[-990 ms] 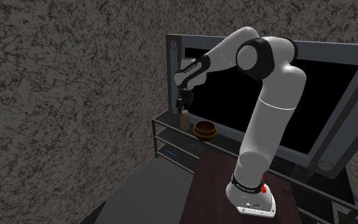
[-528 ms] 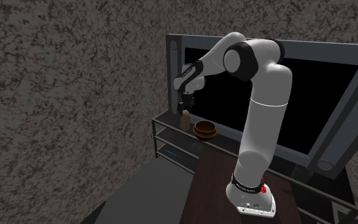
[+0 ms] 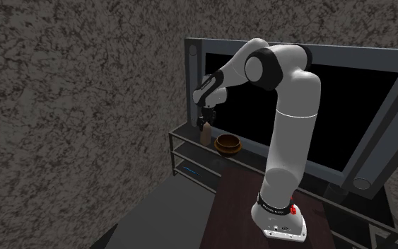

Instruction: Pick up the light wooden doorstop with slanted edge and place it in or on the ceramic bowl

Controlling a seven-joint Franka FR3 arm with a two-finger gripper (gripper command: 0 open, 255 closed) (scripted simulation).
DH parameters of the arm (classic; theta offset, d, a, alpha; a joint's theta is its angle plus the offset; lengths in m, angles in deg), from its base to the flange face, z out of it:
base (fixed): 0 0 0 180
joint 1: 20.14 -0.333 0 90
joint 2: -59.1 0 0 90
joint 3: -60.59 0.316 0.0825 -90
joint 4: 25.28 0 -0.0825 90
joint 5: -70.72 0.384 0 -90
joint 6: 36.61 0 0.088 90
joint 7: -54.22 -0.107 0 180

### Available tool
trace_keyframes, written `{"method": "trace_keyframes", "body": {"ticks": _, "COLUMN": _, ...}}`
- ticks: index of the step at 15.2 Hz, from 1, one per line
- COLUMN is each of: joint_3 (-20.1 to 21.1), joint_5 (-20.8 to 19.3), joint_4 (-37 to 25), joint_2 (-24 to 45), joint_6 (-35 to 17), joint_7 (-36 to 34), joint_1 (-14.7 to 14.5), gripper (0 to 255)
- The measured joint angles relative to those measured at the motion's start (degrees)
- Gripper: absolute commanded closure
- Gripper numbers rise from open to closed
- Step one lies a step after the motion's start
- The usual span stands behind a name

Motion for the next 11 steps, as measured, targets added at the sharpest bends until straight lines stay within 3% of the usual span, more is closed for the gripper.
{"method": "trace_keyframes", "body": {"ticks": 1, "joint_3": 0.00, "joint_5": 0.00, "joint_4": 0.00, "joint_2": 0.00, "joint_6": -0.01, "joint_7": 0.00, "joint_1": 0.00, "gripper": 0}}
{"method": "trace_keyframes", "body": {"ticks": 2, "joint_3": 0.00, "joint_5": 0.00, "joint_4": 0.00, "joint_2": 0.00, "joint_6": -0.01, "joint_7": 0.00, "joint_1": 0.00, "gripper": 255}}
{"method": "trace_keyframes", "body": {"ticks": 11, "joint_3": -0.02, "joint_5": -0.07, "joint_4": 0.05, "joint_2": -0.11, "joint_6": 0.01, "joint_7": -0.03, "joint_1": 0.00, "gripper": 255}}
